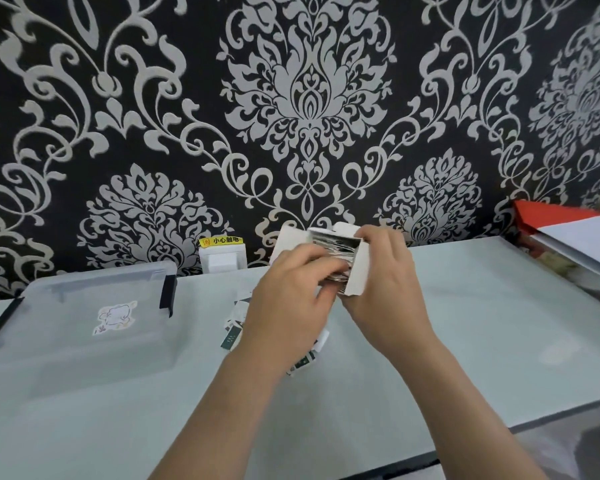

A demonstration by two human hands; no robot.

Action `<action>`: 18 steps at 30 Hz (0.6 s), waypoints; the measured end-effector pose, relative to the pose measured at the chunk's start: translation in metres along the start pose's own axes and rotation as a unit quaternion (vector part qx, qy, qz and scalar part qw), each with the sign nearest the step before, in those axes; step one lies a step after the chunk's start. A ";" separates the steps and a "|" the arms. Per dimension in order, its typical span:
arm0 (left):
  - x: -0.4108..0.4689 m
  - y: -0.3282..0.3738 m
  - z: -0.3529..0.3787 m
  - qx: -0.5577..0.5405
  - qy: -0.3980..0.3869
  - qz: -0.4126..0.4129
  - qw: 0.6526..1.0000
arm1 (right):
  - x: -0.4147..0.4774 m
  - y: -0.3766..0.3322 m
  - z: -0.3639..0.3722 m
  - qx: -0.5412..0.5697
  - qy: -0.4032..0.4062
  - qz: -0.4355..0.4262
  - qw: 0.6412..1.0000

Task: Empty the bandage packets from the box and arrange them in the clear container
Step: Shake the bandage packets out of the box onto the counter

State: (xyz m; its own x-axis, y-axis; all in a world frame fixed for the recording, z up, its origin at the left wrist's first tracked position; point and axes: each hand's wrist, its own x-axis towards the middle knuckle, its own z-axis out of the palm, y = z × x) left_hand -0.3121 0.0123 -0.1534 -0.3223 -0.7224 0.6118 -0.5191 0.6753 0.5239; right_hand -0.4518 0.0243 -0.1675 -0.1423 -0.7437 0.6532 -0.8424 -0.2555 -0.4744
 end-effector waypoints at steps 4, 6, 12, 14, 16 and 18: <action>-0.001 -0.007 -0.001 0.098 0.032 0.051 0.993 | -0.001 -0.005 0.000 -0.006 -0.029 -0.032 0.999; 0.000 -0.012 0.000 0.084 0.075 0.061 0.992 | -0.001 -0.005 -0.001 0.003 -0.036 -0.028 0.999; 0.004 -0.002 -0.014 -0.170 0.169 -0.121 0.963 | 0.004 0.011 -0.014 0.004 -0.044 0.075 0.996; 0.007 -0.004 -0.022 -0.224 0.196 -0.196 0.934 | 0.003 0.017 -0.017 -0.011 -0.051 0.109 0.993; 0.008 -0.009 -0.028 -0.273 0.211 -0.266 0.900 | 0.004 0.022 -0.018 -0.023 -0.051 0.127 0.990; 0.005 -0.016 -0.029 -0.255 0.177 -0.330 0.892 | 0.005 0.027 -0.019 -0.038 -0.041 0.142 0.988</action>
State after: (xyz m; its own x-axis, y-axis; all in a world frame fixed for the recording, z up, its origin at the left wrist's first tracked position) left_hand -0.2828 0.0024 -0.1416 0.2377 -0.9559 0.1724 -0.0473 0.1659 0.9850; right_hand -0.4853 0.0256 -0.1660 -0.3390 -0.8273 0.4479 -0.8116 0.0164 -0.5840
